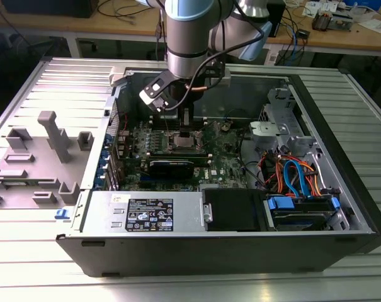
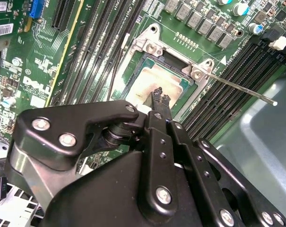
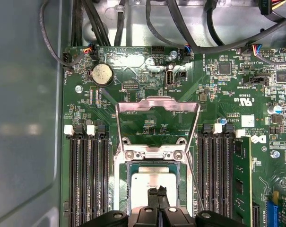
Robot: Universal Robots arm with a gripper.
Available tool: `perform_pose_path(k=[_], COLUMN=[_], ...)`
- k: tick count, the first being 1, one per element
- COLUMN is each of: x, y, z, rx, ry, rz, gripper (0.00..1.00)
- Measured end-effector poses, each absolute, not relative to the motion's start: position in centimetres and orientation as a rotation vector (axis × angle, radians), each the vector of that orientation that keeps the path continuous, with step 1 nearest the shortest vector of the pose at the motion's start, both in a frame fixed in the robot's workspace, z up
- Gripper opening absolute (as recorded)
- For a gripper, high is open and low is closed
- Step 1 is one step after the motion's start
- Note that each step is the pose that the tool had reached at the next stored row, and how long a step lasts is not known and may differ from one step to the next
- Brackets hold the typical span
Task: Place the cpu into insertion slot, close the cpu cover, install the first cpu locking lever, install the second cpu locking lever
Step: 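Close the cpu cover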
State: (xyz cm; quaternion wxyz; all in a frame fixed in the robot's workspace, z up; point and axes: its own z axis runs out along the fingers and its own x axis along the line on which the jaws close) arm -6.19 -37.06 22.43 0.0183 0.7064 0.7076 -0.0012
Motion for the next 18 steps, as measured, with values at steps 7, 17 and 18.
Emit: perform_pose_path(k=[7,17,18], x=[-6.19,-6.19,-6.19], y=[-37.06,-37.06,-37.06], z=[22.53,23.03,23.09], rx=[2.194,2.194,2.194], ry=[2.197,2.197,2.197], rz=[-0.004,-0.004,-0.004], gripper=[0.11,0.11,0.11])
